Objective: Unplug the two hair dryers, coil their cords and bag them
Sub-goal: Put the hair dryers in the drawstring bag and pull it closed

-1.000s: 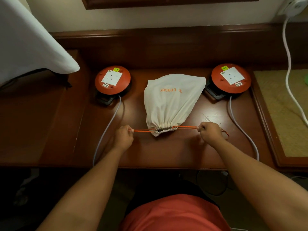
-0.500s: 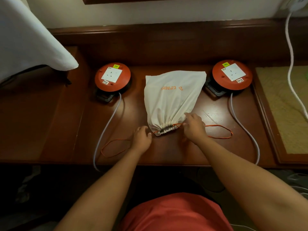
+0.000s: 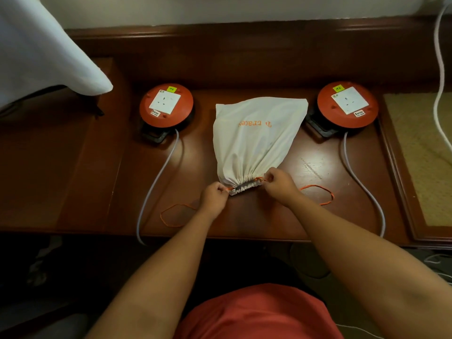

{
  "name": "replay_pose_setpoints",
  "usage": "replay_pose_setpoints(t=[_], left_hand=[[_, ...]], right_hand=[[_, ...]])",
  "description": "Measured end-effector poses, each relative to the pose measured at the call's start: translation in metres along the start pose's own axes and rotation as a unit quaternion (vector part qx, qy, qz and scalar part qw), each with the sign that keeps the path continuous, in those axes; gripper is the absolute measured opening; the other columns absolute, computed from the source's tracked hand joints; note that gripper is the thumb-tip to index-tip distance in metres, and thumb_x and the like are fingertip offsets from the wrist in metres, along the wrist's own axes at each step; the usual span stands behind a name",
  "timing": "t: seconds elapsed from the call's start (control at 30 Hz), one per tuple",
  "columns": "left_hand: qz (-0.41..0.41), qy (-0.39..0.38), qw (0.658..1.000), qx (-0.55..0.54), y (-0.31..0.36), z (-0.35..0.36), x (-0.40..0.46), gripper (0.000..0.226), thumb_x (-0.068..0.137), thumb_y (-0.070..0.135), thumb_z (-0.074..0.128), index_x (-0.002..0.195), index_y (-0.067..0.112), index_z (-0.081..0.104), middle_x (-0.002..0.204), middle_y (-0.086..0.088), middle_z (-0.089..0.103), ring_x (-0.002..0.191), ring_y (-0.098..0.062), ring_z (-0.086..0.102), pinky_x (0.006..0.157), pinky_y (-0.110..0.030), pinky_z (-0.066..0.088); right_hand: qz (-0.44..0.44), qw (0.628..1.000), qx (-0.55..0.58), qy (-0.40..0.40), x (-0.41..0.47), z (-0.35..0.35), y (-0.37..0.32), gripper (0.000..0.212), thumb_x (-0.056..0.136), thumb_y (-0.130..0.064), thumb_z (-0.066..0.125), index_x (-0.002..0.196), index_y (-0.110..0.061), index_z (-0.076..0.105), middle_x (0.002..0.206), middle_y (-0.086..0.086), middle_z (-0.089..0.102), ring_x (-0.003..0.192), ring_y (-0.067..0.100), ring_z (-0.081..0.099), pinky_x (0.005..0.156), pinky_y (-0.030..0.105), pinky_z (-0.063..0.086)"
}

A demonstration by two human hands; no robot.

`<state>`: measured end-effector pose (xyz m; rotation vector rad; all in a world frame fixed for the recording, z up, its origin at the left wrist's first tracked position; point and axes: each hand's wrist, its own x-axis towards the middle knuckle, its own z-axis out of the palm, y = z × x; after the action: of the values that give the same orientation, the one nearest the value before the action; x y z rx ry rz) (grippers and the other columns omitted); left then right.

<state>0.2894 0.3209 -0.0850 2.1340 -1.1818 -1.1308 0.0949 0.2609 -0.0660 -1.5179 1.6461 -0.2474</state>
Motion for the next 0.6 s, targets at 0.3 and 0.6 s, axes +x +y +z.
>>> replay_pose_setpoints(t=[0.3, 0.6], left_hand=[[-0.114, -0.027, 0.988, -0.096, 0.002, 0.002, 0.003, 0.02, 0.086, 0.005, 0.054, 0.072, 0.018, 0.048, 0.066, -0.005, 0.057, 0.053, -0.019, 0.048, 0.053, -0.026, 0.037], [-0.076, 0.0, 0.996, -0.034, 0.008, 0.003, 0.003, 0.026, 0.088, 0.011, 0.061, 0.065, 0.021, 0.055, 0.067, 0.0, 0.056, 0.068, -0.015, 0.048, 0.057, -0.027, 0.031]], right_hand=[[0.097, 0.987, 0.123, -0.03, 0.007, -0.008, -0.003, 0.018, 0.088, -0.008, 0.062, 0.072, -0.002, 0.056, 0.063, 0.008, 0.045, 0.049, 0.014, 0.042, 0.039, 0.017, 0.031], [-0.011, 0.997, 0.082, -0.008, 0.001, -0.018, -0.017, 0.011, 0.087, -0.004, 0.059, 0.077, -0.003, 0.062, 0.06, -0.004, 0.049, 0.057, 0.008, 0.043, 0.05, 0.021, 0.034]])
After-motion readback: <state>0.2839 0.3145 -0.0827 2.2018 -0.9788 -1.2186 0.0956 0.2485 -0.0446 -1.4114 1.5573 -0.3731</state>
